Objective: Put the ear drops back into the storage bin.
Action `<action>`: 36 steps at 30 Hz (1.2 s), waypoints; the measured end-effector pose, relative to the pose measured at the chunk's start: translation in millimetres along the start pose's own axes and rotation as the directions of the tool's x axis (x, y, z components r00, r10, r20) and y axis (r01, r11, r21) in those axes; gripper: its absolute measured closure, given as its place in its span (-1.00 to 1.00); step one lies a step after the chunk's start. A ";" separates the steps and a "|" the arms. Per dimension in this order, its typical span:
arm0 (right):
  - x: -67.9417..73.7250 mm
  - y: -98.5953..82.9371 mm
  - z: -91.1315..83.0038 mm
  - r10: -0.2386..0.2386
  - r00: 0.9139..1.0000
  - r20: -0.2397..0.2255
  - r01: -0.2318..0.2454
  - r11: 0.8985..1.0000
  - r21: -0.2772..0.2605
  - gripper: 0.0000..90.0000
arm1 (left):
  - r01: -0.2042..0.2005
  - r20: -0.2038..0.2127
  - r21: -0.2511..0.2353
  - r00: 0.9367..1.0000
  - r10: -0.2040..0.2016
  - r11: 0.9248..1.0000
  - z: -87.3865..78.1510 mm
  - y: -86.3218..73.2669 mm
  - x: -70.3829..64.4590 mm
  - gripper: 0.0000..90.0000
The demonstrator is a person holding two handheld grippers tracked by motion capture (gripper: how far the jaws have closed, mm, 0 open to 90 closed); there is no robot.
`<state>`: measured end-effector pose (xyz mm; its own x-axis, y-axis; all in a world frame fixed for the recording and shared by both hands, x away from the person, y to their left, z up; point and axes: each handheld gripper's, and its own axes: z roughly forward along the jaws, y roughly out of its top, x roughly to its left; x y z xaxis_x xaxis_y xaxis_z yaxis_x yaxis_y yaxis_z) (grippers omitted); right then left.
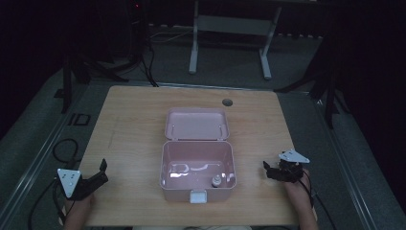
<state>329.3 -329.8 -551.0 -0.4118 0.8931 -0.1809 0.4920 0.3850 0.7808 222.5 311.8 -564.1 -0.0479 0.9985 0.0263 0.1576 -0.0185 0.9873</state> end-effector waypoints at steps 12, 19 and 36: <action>1.3 -4.9 -1.5 0.118 0.972 0.203 -0.110 0.993 -0.052 -0.73 | -0.003 0.002 0.000 1.000 0.003 1.000 0.0 0.0 -0.4 -0.95; 9.1 -1.3 0.6 0.121 0.965 0.231 -0.103 0.990 -0.092 -0.73 | -0.003 0.001 0.001 1.000 0.003 1.000 0.1 0.1 -0.5 -0.95; -9.3 -8.1 -13.4 0.301 0.934 0.194 -0.255 0.939 -0.230 -0.73 | 0.010 -0.001 -0.003 1.000 -0.010 1.000 -0.4 0.0 0.6 -0.95</action>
<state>318.9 -344.3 -547.6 -0.0873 0.9949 -0.0498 0.3906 0.0802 0.9171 222.0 312.4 -564.0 -0.0504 0.9986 0.0163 0.1541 -0.0084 0.9880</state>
